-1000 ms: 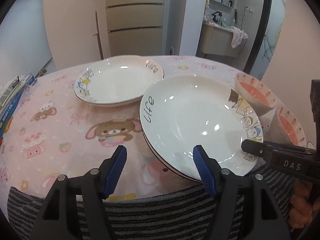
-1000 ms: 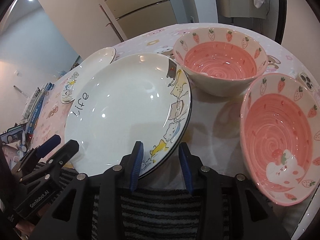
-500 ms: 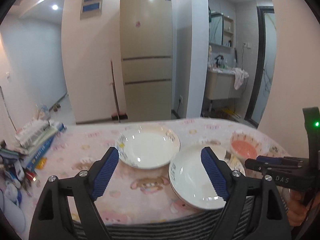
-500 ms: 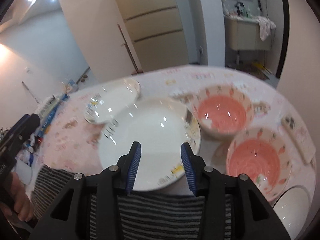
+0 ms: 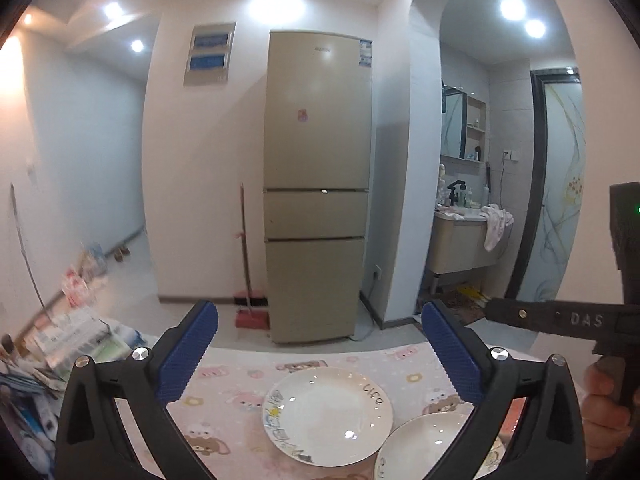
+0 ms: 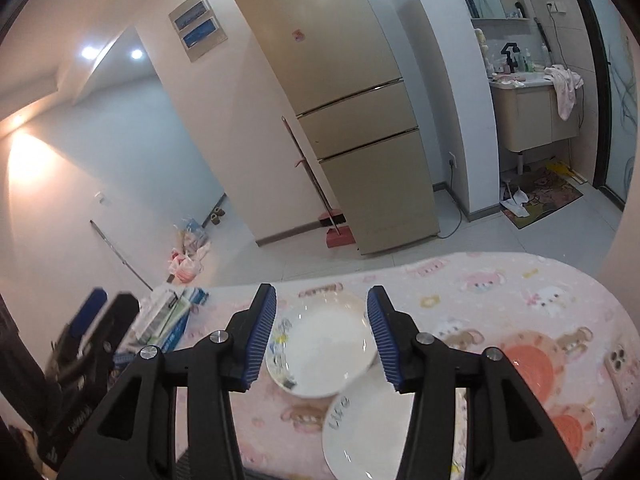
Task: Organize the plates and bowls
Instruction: 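Move both tools to the cat-print white plate and close on its rim, then lift the cat-print plate with both tools and carry it to the plate stack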
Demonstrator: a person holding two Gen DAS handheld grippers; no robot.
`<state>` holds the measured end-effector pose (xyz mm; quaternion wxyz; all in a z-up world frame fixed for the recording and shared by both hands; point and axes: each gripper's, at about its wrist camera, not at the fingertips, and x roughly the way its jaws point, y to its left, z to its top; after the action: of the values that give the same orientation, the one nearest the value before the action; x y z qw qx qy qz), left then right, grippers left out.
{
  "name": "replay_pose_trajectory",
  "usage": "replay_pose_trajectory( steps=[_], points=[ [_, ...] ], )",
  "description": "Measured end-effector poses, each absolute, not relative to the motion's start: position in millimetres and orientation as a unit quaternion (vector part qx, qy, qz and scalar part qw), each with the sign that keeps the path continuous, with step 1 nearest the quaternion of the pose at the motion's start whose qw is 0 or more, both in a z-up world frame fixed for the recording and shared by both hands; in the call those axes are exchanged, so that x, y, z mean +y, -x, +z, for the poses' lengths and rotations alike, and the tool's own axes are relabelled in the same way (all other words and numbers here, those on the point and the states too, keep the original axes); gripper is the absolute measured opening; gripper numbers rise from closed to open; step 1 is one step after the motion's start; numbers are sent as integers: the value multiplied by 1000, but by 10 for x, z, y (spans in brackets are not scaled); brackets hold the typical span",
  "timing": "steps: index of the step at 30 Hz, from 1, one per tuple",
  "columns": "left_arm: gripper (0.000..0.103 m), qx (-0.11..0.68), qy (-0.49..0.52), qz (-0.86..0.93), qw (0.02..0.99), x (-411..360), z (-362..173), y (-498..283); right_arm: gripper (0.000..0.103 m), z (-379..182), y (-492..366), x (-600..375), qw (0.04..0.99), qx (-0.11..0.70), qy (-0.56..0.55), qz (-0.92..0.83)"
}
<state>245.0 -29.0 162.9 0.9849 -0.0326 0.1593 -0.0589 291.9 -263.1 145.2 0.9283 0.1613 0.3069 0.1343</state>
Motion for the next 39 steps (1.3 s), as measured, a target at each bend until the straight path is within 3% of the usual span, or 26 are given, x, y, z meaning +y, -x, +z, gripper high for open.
replay_pose_trajectory(
  steps=[9, 14, 19, 21, 23, 31, 33, 39],
  points=[
    [103, 256, 77, -22, 963, 161, 826, -3070, 47, 670, -3586, -2538, 899, 380, -181, 121],
    [101, 312, 99, -29, 944, 311, 351, -3355, 48, 10, -3979, -2544, 831, 470, -229, 191],
    [84, 382, 155, -47, 910, 503, -171, -3634, 48, -323, -4159, -2654, 816, 493, -240, 183],
    [67, 402, 175, -54, 897, 527, -338, -3679, 43, -436, -4236, -2708, 811, 499, -242, 184],
    [57, 425, 192, -58, 882, 574, -492, -3742, 36, -573, -4299, -2722, 802, 511, -250, 181],
    [30, 460, 238, -53, 854, 635, -829, -3842, 25, -804, -4375, -2744, 794, 517, -254, 195],
    [15, 464, 230, -50, 854, 609, -897, -3866, 24, -805, -4367, -2704, 799, 521, -236, 186],
    [11, 471, 255, -66, 842, 602, -1024, -3902, 12, -826, -4372, -2696, 806, 520, -221, 174]
  ],
)
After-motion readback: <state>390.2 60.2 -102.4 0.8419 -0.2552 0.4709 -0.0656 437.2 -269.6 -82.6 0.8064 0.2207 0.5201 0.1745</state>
